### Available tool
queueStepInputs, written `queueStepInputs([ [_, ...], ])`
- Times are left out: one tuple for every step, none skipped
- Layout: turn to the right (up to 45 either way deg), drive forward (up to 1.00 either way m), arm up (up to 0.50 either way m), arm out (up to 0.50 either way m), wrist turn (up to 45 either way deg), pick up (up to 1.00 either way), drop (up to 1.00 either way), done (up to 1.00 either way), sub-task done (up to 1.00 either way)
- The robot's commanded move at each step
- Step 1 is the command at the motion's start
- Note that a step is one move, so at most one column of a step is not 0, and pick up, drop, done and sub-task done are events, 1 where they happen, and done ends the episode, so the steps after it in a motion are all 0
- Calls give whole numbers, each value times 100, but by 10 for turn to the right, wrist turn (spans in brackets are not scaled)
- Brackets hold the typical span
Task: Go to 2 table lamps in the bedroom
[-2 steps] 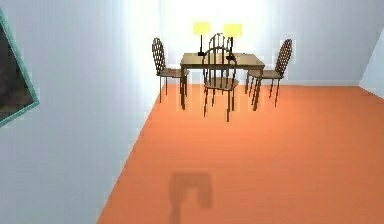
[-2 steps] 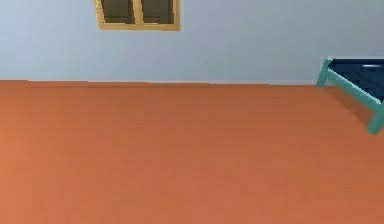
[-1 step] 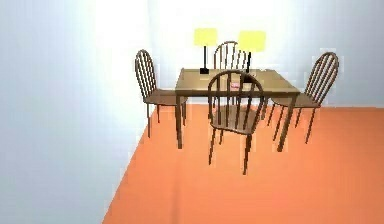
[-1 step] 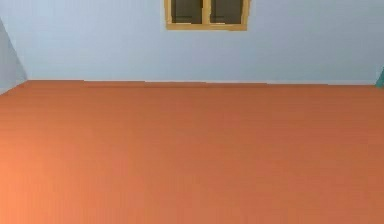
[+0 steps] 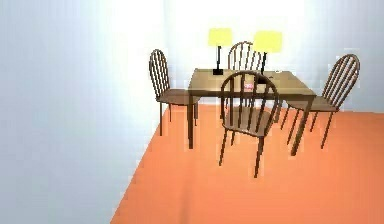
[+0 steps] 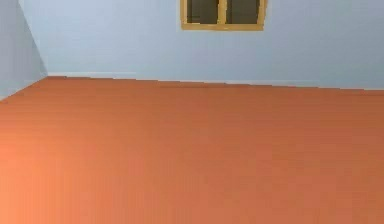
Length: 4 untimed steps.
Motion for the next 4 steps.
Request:
queueStepInputs([
  [0, 100, 0, 0, 0, 0, 0, 0, 0],
  [330, 0, 0, 0, 0, 0, 0, 0, 0],
  [0, 0, 0, 0, 0, 0, 0, 0, 100],
  [-180, 0, 0, 0, 0, 0, 0, 0, 0],
])
